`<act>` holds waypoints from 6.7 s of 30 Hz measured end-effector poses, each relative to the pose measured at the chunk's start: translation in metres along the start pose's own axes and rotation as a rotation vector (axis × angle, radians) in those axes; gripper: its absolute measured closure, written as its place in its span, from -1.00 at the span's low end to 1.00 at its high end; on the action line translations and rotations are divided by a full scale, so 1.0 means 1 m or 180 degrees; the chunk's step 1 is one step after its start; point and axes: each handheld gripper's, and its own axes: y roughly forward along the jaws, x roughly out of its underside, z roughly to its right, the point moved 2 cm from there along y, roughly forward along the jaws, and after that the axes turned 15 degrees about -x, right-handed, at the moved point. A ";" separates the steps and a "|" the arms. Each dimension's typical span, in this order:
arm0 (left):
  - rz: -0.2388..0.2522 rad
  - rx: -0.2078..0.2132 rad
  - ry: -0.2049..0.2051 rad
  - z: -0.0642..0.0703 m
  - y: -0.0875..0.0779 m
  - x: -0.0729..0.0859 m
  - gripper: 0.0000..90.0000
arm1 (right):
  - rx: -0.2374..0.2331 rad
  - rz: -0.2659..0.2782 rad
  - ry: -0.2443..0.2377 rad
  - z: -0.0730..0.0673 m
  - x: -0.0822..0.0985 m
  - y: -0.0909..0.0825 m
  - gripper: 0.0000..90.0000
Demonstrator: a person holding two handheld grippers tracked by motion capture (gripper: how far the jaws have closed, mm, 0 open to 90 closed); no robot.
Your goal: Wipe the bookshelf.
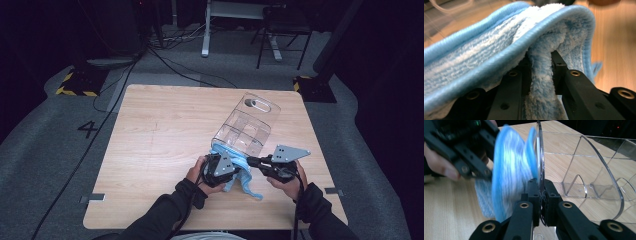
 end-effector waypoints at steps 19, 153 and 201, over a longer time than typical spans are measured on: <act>-0.0500 0.0035 0.0096 -0.019 0.011 0.029 0.68 | 0.0003 -0.0023 -0.0013 -0.001 0.000 0.000 0.93; -0.0461 -0.0772 -0.0284 -0.083 -0.011 0.036 0.65 | 0.0108 -0.0125 0.0020 0.001 0.003 0.005 0.90; -0.0422 -0.0002 0.0033 -0.022 0.024 0.028 0.64 | 0.0180 -0.0231 0.0076 0.004 0.007 0.007 0.90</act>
